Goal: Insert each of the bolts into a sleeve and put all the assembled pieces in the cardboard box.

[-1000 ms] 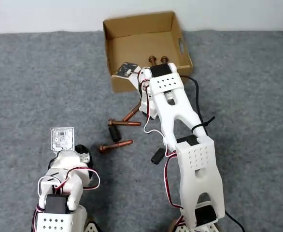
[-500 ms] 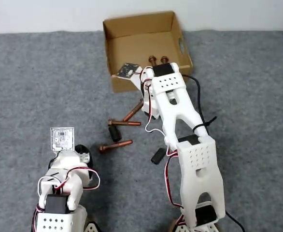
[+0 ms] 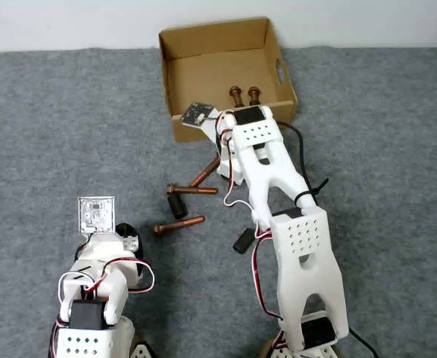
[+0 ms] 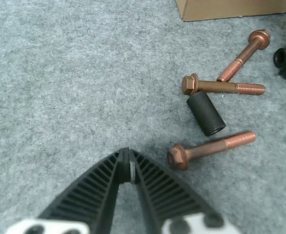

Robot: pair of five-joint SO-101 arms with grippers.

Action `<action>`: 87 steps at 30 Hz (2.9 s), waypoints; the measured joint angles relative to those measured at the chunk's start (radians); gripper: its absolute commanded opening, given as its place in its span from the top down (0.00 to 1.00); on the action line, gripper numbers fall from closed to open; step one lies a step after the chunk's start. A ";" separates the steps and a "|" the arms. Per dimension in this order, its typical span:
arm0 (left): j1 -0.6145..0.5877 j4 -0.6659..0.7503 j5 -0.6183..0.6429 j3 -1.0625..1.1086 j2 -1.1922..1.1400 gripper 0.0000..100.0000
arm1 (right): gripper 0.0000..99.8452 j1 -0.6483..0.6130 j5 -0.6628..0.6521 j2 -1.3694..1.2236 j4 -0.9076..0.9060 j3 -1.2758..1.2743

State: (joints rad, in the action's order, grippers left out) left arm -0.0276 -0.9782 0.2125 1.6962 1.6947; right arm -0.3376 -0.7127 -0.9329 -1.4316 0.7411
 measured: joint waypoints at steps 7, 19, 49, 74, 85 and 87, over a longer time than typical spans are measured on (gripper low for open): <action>0.000 0.000 0.000 0.000 0.000 1.00 | 0.97 0.014 0.000 -0.018 0.005 0.071; 0.000 0.000 0.000 0.000 0.000 1.00 | 0.99 0.017 0.115 -0.023 -0.319 0.396; 0.130 0.000 -0.120 -0.167 0.000 0.99 | 0.99 0.275 0.766 1.476 -0.322 -0.959; 0.006 -0.068 -0.198 -1.000 -1.042 0.99 | 0.99 0.468 0.717 2.142 -0.318 -1.395; 0.207 -0.226 -0.330 -1.539 -1.620 0.99 | 0.99 0.468 0.717 2.171 -0.318 -1.395; 0.232 -0.238 -0.354 -1.613 -1.708 0.99 | 0.99 0.468 0.717 2.171 -0.318 -1.395</action>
State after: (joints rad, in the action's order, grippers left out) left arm 0.2041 -1.2160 -0.1419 0.0836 -0.0130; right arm 0.1304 0.0038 1.2382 -1.7492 -0.6536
